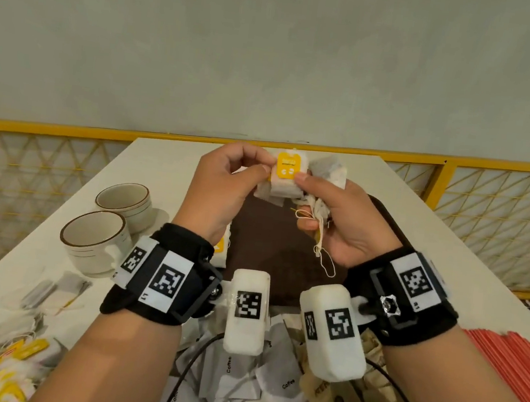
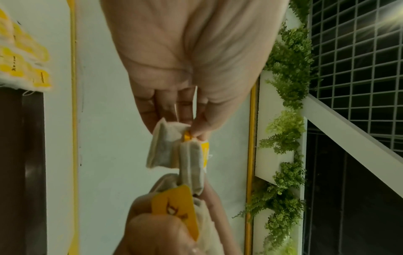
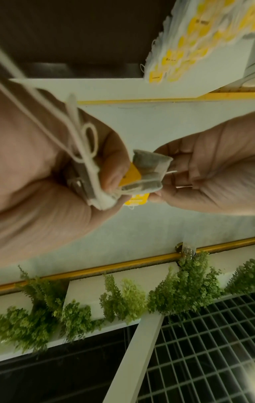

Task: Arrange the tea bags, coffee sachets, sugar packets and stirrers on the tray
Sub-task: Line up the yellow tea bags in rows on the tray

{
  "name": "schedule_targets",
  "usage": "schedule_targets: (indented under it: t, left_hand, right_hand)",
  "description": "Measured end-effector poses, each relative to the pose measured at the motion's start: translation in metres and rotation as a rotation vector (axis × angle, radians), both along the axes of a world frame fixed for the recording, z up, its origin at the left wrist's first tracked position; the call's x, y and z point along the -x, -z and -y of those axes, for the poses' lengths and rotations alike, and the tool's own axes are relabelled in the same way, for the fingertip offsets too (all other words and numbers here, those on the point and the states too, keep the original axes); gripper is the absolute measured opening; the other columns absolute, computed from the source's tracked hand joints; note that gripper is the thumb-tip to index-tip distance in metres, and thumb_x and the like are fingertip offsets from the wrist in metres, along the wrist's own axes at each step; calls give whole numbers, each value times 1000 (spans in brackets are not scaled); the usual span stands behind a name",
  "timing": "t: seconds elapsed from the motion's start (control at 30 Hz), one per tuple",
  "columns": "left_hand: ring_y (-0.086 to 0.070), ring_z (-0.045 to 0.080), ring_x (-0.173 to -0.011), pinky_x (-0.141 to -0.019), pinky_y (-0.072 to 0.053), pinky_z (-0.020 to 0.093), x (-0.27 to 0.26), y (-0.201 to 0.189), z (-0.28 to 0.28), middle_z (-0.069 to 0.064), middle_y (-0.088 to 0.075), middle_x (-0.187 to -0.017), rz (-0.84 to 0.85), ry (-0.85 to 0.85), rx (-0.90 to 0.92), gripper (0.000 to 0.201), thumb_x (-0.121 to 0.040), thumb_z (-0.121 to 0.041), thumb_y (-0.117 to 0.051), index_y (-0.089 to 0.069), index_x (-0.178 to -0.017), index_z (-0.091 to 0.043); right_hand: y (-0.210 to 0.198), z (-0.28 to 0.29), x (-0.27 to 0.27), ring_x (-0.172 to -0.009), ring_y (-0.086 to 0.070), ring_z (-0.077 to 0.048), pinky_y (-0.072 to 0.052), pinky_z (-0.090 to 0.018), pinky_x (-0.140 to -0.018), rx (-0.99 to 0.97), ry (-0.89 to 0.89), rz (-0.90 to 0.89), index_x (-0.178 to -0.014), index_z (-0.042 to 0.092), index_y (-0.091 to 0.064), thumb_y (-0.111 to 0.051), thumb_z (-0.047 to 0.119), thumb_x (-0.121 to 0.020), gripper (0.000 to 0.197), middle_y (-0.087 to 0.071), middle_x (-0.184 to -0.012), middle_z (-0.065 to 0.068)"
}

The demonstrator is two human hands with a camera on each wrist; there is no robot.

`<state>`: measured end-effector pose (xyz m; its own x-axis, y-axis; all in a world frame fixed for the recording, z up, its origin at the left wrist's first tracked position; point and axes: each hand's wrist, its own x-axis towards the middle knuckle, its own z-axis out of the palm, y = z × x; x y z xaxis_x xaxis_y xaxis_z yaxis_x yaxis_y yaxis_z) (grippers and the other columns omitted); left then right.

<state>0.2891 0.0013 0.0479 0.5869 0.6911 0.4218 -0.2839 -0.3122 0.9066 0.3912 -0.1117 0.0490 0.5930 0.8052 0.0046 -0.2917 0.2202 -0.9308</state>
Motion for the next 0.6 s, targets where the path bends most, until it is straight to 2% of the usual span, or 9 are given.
schedule_targets:
  t: [0.13,0.2,0.27,0.33,0.43,0.5,0.6]
  left_hand:
    - [-68,24,-96,-87,-55,39,1,-1,-3,9,-72,-96,40,-49,84,20,-86,0,-61,-74,-88,-15]
    - [-68,28,-97,-90,-54,44,0,-2,-3,11,-73,-97,39,-15,148,17,-88,-5,-61,-75,-89,-14]
    - [-68,27,-94,-90,-53,44,-1,-2,0,8,-73,-92,41,27,162,13,-86,-11,-66,-77,-84,-18]
    - [-68,21,-89,-83,-55,36,-2,-1,5,4,-73,-89,21,52,80,12,-83,-12,-69,-75,-90,-20]
    - [-65,9,-72,-66,-51,21,-5,2,8,0,-65,-80,9,44,-8,31,-85,-2,-66,-63,-109,-21]
    - [-63,6,-68,-63,-49,19,-4,3,9,0,-62,-78,4,21,-36,38,-86,0,-64,-57,-112,-27]
    - [-64,7,-71,-65,-50,22,-2,2,8,3,-64,-85,8,15,-10,40,-85,3,-63,-55,-107,-30]
  right_hand:
    - [0,0,0,-53,-40,-10,-33,-17,-37,-2,-40,-25,-106,3,-59,-61,8,-89,18,-49,-97,-19]
    - [0,0,1,-52,-41,-10,-32,-16,-37,-1,-53,-25,-104,3,-59,-60,7,-89,15,-51,-95,-19]
    - [1,-2,2,-54,-41,-12,-34,-17,-37,3,-40,-14,-102,3,-58,-60,6,-89,13,-50,-95,-19]
    - [3,-5,3,-56,-43,-13,-36,-17,-37,13,-12,21,-103,3,-58,-60,7,-90,13,-49,-95,-19]
    - [5,-5,3,-58,-47,-12,-39,-18,-39,33,10,59,-101,6,-60,-62,9,-90,12,-53,-92,-18]
    - [4,-5,3,-56,-50,-10,-40,-18,-41,12,1,38,-97,7,-61,-61,11,-91,8,-56,-85,-13]
    - [2,-5,-3,-53,-51,-8,-41,-18,-41,-37,19,-83,-93,5,-59,-59,13,-92,8,-55,-77,-7]
